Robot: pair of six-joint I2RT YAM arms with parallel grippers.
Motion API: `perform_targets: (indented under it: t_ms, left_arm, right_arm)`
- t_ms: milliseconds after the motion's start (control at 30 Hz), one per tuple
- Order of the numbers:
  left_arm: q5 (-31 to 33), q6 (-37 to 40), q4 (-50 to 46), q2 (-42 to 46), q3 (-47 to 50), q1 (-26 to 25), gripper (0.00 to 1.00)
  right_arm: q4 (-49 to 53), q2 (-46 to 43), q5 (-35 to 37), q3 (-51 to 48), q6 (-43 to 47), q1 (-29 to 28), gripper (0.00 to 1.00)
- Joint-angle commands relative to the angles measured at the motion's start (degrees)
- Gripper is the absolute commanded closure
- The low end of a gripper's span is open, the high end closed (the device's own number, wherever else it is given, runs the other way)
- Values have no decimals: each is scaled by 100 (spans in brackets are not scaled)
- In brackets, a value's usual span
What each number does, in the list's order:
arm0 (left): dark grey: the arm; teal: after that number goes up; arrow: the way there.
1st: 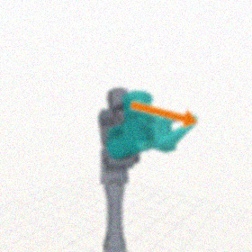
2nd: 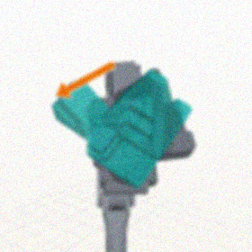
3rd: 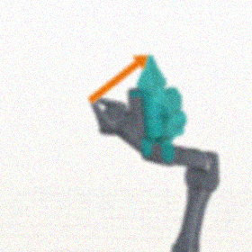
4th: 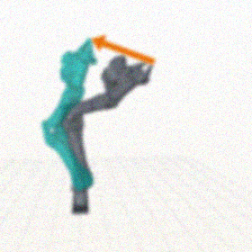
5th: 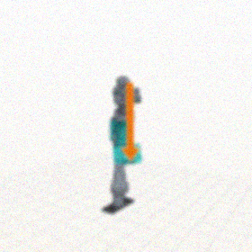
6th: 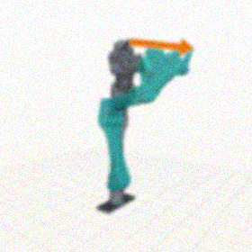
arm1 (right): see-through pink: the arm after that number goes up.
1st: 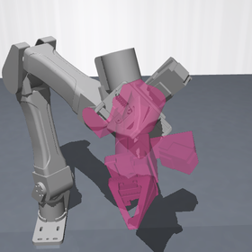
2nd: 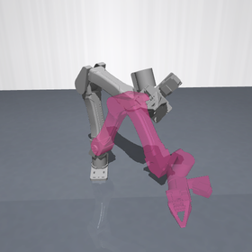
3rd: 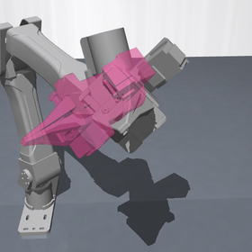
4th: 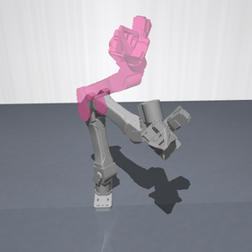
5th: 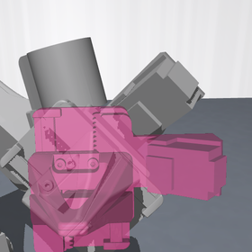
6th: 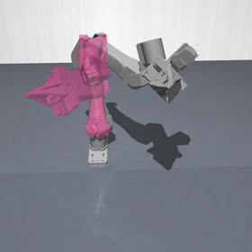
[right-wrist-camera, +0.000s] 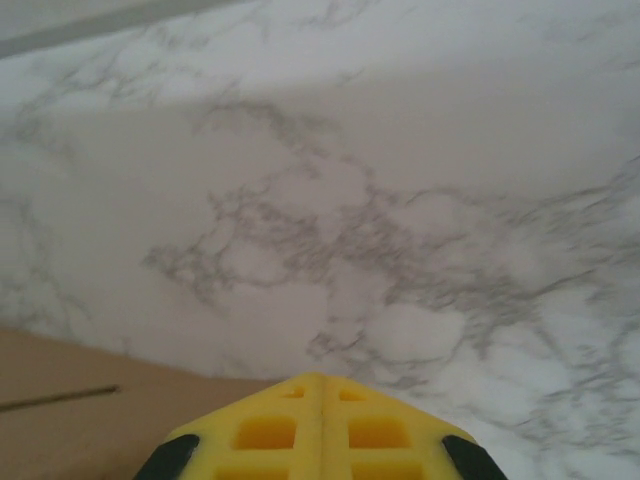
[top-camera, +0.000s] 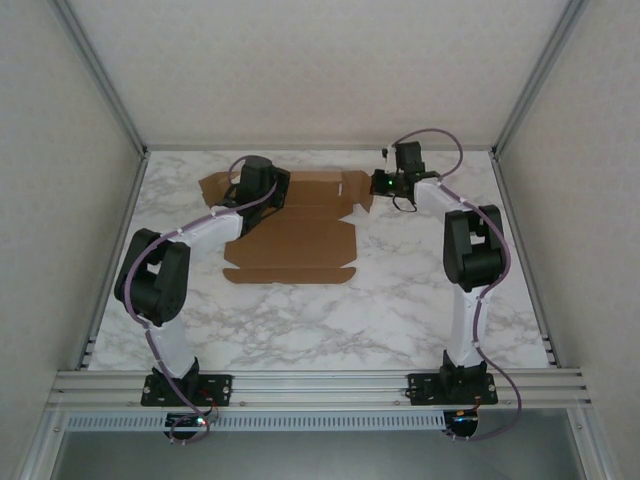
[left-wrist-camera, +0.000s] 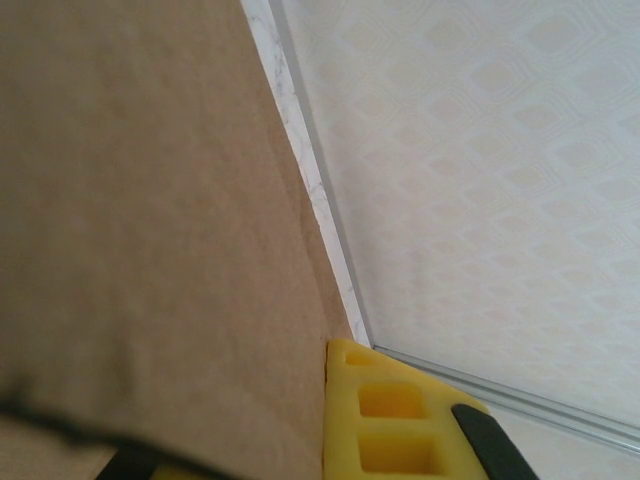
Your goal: Fold the paper box
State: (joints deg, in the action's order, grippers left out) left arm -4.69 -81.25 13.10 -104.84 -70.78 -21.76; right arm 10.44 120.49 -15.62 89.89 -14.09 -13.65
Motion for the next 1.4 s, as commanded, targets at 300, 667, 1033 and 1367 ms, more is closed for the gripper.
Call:
perform_targets:
  t_ms: [300, 667, 1033, 1367]
  left_arm:
    - [21, 101, -806, -221, 56, 87, 100]
    - [-49, 130, -834, -195, 14, 128, 100]
    - [-102, 292, -962, -153, 5, 190, 100]
    - [-151, 378, -1086, -99, 3, 241, 100]
  right_arm:
    - [-569, -588, -1794, -973, 435, -241, 95]
    - [-253, -873, -1671, -944, 1185, -401, 90]
    - [-1468, -1898, -2130, -1867, 2976, -151, 87]
    - [-1579, -1612, -439, -1194, 2869, 353, 93]
